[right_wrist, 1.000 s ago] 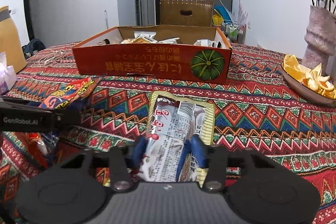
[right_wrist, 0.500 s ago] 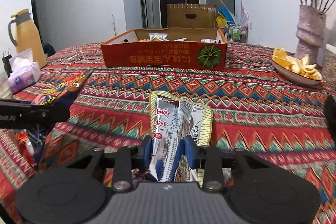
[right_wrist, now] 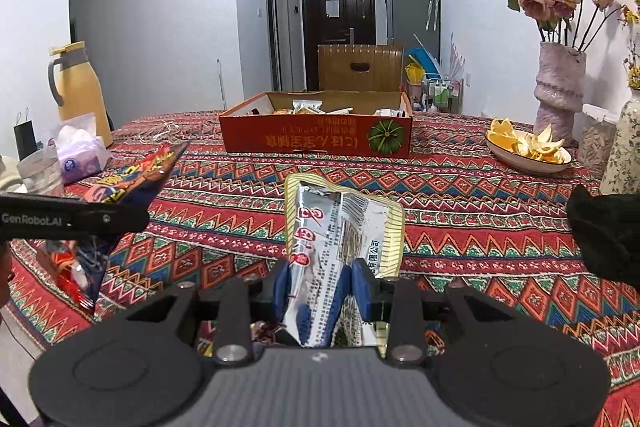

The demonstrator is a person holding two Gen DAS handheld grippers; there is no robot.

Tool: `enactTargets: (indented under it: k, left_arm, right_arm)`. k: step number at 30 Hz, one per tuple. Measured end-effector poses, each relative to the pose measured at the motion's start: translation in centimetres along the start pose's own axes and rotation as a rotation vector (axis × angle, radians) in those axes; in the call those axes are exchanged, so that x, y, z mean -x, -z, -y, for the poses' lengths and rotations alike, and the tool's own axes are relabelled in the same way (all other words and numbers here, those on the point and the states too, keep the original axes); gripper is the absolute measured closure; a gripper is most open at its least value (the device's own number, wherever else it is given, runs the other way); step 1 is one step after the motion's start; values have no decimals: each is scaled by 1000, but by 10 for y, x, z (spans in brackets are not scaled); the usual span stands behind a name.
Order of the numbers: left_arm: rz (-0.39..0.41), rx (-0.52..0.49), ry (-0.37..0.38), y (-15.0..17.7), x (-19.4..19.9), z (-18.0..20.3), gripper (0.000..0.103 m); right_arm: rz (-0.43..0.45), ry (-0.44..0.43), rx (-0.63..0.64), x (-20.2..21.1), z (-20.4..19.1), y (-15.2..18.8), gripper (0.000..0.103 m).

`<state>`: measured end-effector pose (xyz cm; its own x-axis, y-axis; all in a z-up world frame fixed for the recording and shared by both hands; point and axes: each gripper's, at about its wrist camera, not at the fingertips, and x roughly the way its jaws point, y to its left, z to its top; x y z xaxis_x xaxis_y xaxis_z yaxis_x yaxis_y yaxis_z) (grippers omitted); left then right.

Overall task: Organize snacks
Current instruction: 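Lift both held packets and carry them over the cardboard box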

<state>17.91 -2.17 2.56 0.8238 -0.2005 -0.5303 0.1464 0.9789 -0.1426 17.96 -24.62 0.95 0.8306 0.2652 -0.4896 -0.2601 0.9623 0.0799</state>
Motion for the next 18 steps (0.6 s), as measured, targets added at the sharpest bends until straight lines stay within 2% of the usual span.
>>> enactTargets:
  k: [10,18]
  left_arm:
    - [12,3,-7,-2,3,-3,46]
    - [59,-16,-2,-44,-21,-15,46]
  right_arm:
    - [23,1,2,6,1,-4,70]
    - [53,-4,29,-16,10,-36,70]
